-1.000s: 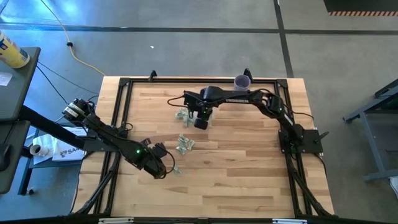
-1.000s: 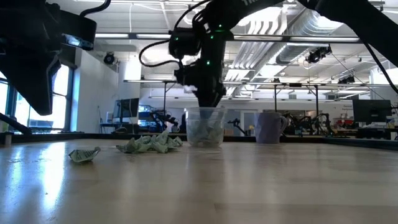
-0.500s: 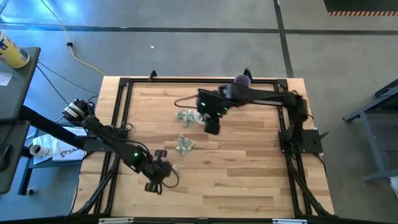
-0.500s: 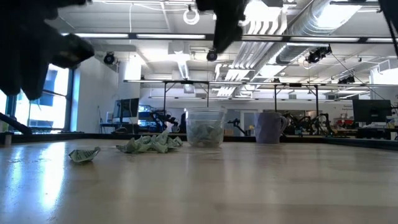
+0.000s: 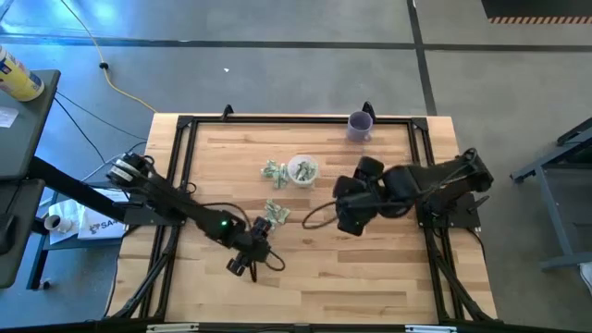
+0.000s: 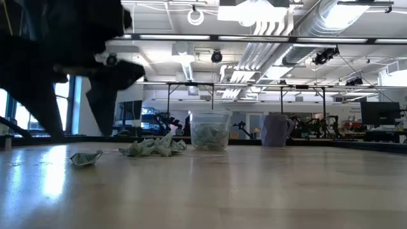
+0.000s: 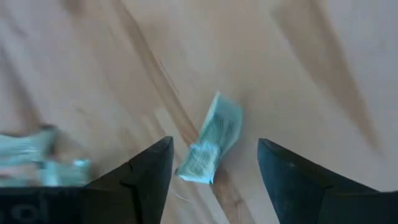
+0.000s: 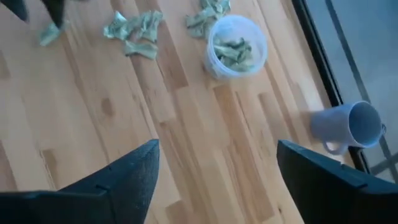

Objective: Pick and place Stevia / Truvia into bins
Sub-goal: Put the stevia packet into the transparent container

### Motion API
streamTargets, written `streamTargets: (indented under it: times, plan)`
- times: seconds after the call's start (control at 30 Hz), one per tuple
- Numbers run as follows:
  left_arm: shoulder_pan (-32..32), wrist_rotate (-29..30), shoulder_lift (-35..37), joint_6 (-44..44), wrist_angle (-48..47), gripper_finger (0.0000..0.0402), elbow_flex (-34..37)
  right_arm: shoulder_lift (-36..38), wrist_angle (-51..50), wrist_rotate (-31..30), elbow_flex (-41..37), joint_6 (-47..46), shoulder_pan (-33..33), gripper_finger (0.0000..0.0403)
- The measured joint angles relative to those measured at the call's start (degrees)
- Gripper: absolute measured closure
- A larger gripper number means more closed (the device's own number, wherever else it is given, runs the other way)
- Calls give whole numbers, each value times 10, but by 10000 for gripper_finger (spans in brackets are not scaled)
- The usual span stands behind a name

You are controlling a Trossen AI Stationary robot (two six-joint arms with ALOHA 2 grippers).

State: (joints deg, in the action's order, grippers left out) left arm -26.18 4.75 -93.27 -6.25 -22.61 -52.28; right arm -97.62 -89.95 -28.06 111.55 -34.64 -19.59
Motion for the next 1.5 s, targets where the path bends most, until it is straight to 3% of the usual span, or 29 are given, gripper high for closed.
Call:
streamTargets:
  times: [0.1, 0.2, 0.3, 0.43, 0.47, 0.67, 0.73, 0.87, 0.93, 1.03, 1.13, 1.27, 1.5]
  plan:
    - [21, -27, -28, -21, -9, 139, 0, 0, 0, -26, 0, -18, -27, 89]
    - [40, -30, -39, -24, -1, 172, -2, 1, 0, -35, 0, -29, -47, 89]
    - [54, -45, -42, -24, -8, 241, 0, 10, 0, -52, 0, -39, -67, 89]
    - [64, -60, -45, -3, -10, 364, -1, 34, -1, -67, 0, -62, -87, 89]
    - [67, -61, -45, 23, -11, 375, -2, 42, -1, -68, 0, -72, -91, 89]
    - [71, -73, -14, 292, -123, 366, -69, 99, -1, -80, 0, -126, -132, 89]
    - [70, -37, 28, 347, -140, 376, -112, 118, -1, -106, 0, -130, -146, 89]
    - [115, 130, 92, 335, -127, 376, -189, 155, -1, -199, 0, -134, -162, 89]
    - [184, 151, 99, 278, -118, 376, -210, 170, -1, -228, 0, -132, -158, 89]
    - [304, 71, 74, 185, -75, 376, -208, 178, -1, -249, 0, -129, -132, 89]
    - [407, -46, 12, 141, -25, 376, -207, 178, -1, -249, 0, -113, -90, 89]
    - [474, -176, -53, 138, -18, 360, -213, 176, -1, -206, 0, -94, -28, 89]
    - [464, -165, -63, 134, -51, 259, -222, 176, -1, -173, 0, -74, 35, 89]
